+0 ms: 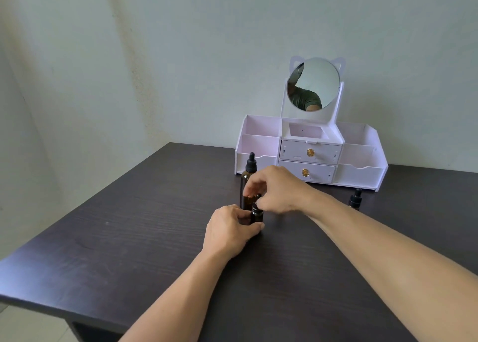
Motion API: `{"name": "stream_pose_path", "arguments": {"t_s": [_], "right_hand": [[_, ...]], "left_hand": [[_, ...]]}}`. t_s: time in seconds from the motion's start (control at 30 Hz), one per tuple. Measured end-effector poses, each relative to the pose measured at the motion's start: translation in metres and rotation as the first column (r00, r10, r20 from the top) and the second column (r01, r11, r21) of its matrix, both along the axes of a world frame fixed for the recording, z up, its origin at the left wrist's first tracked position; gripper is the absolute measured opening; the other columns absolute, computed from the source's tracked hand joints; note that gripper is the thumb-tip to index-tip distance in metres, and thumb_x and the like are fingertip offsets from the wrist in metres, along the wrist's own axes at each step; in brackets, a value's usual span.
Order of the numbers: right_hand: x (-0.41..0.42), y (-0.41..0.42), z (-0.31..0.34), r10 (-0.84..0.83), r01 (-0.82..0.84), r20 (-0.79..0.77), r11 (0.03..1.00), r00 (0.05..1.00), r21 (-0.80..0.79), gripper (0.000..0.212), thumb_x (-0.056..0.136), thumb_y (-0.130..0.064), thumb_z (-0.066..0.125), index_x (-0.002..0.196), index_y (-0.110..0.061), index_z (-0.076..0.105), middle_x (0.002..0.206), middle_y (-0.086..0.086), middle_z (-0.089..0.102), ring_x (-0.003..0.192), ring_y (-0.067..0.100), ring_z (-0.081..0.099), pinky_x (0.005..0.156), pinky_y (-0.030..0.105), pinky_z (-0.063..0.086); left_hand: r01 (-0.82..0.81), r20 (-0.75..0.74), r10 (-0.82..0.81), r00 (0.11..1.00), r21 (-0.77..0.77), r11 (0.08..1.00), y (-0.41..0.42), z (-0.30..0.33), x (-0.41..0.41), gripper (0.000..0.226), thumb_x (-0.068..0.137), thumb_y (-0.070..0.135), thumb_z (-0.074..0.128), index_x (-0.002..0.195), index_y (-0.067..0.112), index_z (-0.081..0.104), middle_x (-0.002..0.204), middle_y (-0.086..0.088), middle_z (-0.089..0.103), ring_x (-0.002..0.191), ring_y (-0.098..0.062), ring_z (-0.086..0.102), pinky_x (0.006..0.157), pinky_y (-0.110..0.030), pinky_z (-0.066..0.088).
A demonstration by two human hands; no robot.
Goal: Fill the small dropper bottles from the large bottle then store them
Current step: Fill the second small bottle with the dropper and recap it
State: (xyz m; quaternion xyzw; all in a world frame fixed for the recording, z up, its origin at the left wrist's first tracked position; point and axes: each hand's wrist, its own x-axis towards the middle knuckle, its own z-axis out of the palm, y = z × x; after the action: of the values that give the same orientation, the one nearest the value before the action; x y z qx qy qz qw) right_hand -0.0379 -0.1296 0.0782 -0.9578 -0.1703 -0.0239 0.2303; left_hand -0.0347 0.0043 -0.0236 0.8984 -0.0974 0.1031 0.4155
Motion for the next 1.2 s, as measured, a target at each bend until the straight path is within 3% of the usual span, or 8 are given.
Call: {"name": "stream_pose_path", "arguments": {"t_s": [0.07,0.17,0.27,0.37,0.6,0.7,0.9,1.2], "right_hand": [[0.002,-0.001,-0.004,-0.070,0.069,0.062,0.997,0.996,0.017,0.010,0.073,-0.020,0.068,0.082,-0.022,0.072,0.081,-0.009,0.067,0.082,0.012,0.062,0.073,0.026,0.051],[0.001,0.000,-0.012,-0.118,0.131,0.094,0.980,0.989,-0.151,0.022,0.077,-0.046,0.069,0.077,-0.024,0.066,0.081,-0.005,0.064,0.079,0.016,0.059,0.069,0.031,0.050],[-0.001,0.002,-0.012,-0.045,0.053,0.059,0.988,0.997,-0.145,0.006,0.079,-0.020,0.068,0.083,-0.024,0.070,0.086,-0.004,0.065,0.083,0.016,0.061,0.070,0.029,0.050],[-0.002,0.003,-0.005,0.002,-0.006,-0.045,0.998,0.999,-0.070,0.036,0.071,0.002,0.055,0.088,-0.023,0.074,0.092,-0.004,0.070,0.086,0.011,0.063,0.073,0.026,0.053],[0.001,0.002,-0.009,-0.099,0.110,0.091,0.986,0.991,-0.126,0.014,0.079,-0.035,0.071,0.085,-0.023,0.069,0.087,-0.002,0.065,0.083,0.018,0.060,0.072,0.030,0.050],[-0.001,0.003,-0.006,-0.054,0.067,0.082,0.984,0.995,-0.164,0.008,0.081,-0.024,0.071,0.088,-0.025,0.067,0.096,-0.002,0.065,0.089,0.019,0.061,0.077,0.034,0.052],[-0.007,0.004,-0.001,0.067,-0.067,-0.002,0.983,0.998,-0.172,0.043,0.077,0.009,0.055,0.105,-0.022,0.066,0.103,-0.005,0.067,0.095,0.013,0.062,0.084,0.030,0.054],[-0.006,0.005,-0.005,-0.081,0.105,0.107,0.964,0.991,-0.245,0.019,0.084,-0.038,0.067,0.088,-0.020,0.066,0.093,0.002,0.063,0.082,0.020,0.060,0.069,0.032,0.050]], "left_hand": [[0.003,-0.008,-0.003,1.000,-0.001,1.000,0.000,0.000,0.000,0.028,0.075,0.046,0.077,0.094,0.027,0.077,0.077,0.011,0.058,0.069,-0.006,0.055,0.063,-0.027,0.045],[0.009,-0.004,-0.009,1.000,0.008,1.000,0.000,0.000,0.001,0.024,0.075,0.046,0.077,0.089,0.027,0.077,0.080,0.010,0.060,0.069,-0.008,0.055,0.064,-0.030,0.047],[0.005,0.006,-0.005,1.000,0.006,1.000,0.000,-0.001,0.001,0.021,0.075,0.045,0.078,0.087,0.028,0.077,0.076,0.009,0.058,0.066,-0.007,0.052,0.060,-0.026,0.041],[0.011,0.003,-0.011,1.000,-0.007,1.000,0.001,-0.001,0.002,0.024,0.074,0.045,0.078,0.092,0.028,0.078,0.076,0.010,0.058,0.067,-0.007,0.054,0.062,-0.026,0.042],[0.011,-0.006,-0.011,1.000,-0.002,1.000,0.001,-0.001,0.003,0.029,0.075,0.046,0.077,0.096,0.026,0.077,0.080,0.009,0.060,0.073,-0.008,0.057,0.065,-0.029,0.048],[0.009,0.001,-0.009,1.000,-0.002,1.000,0.000,-0.002,0.003,0.029,0.075,0.046,0.077,0.096,0.027,0.077,0.075,0.011,0.056,0.068,-0.006,0.054,0.059,-0.022,0.038],[0.002,0.013,-0.002,1.000,-0.002,1.000,0.000,-0.004,0.004,0.029,0.074,0.047,0.077,0.095,0.027,0.077,0.073,0.013,0.055,0.066,-0.005,0.051,0.058,-0.022,0.035],[0.009,0.018,-0.009,1.000,0.021,1.000,0.000,-0.004,0.003,0.027,0.076,0.046,0.075,0.094,0.027,0.077,0.077,0.011,0.057,0.068,-0.007,0.053,0.059,-0.025,0.040]]}}
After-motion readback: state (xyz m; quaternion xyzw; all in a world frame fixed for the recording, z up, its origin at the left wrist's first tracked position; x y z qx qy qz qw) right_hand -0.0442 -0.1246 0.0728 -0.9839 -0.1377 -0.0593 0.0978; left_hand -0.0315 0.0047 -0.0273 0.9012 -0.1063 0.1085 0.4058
